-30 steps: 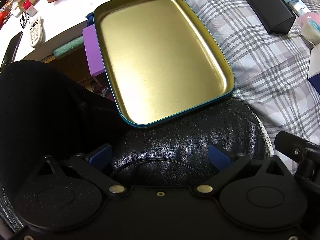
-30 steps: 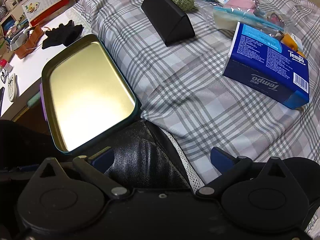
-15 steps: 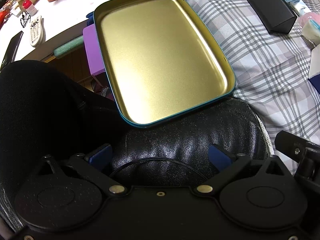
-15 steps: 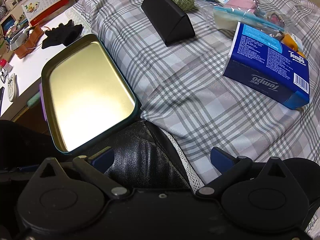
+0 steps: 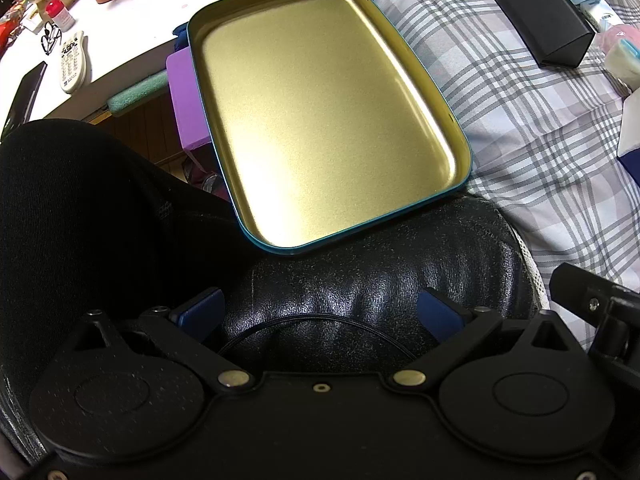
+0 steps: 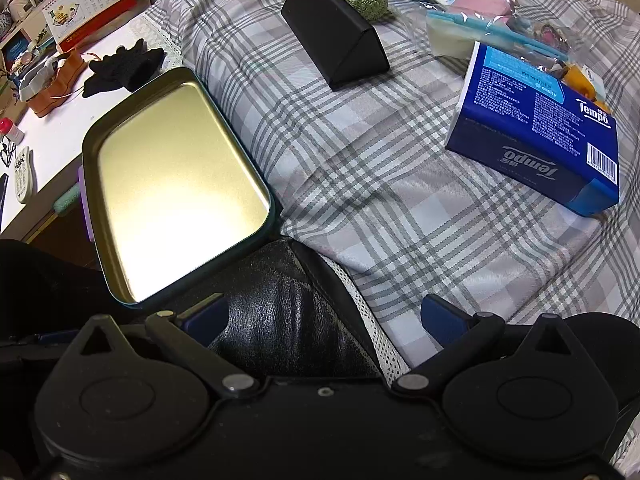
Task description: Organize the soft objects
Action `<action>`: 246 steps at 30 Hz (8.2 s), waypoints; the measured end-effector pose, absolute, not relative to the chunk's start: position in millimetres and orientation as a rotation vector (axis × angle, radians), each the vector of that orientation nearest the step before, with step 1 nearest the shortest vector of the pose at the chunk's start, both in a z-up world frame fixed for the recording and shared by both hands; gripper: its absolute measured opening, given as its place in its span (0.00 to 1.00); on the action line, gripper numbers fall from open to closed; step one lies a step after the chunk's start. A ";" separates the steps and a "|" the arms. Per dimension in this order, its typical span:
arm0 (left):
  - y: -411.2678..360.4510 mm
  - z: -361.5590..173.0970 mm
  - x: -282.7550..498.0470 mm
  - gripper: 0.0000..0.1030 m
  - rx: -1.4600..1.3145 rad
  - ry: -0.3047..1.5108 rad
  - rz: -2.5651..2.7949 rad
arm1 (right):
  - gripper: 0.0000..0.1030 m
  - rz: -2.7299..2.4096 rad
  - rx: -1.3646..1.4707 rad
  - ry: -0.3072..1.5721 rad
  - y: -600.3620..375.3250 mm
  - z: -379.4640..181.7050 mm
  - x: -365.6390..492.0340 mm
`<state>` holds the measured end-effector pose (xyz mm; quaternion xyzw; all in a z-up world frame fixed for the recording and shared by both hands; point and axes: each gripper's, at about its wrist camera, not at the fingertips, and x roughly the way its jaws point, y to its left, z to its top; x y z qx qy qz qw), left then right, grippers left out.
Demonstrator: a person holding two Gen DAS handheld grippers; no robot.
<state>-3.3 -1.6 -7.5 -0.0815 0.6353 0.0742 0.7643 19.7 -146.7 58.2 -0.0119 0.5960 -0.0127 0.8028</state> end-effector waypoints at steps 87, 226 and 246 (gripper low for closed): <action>-210.0 2.1 351.5 0.54 0.167 1.346 -0.165 | 0.95 -0.551 0.292 0.978 -481.2 93.2 197.3; -178.6 95.9 79.8 0.69 0.198 1.291 -0.325 | 0.82 -0.397 0.371 1.030 -409.4 140.1 35.7; -232.2 106.5 208.1 0.78 -0.019 1.244 -0.251 | 0.95 -0.490 0.512 1.066 -459.7 84.5 174.5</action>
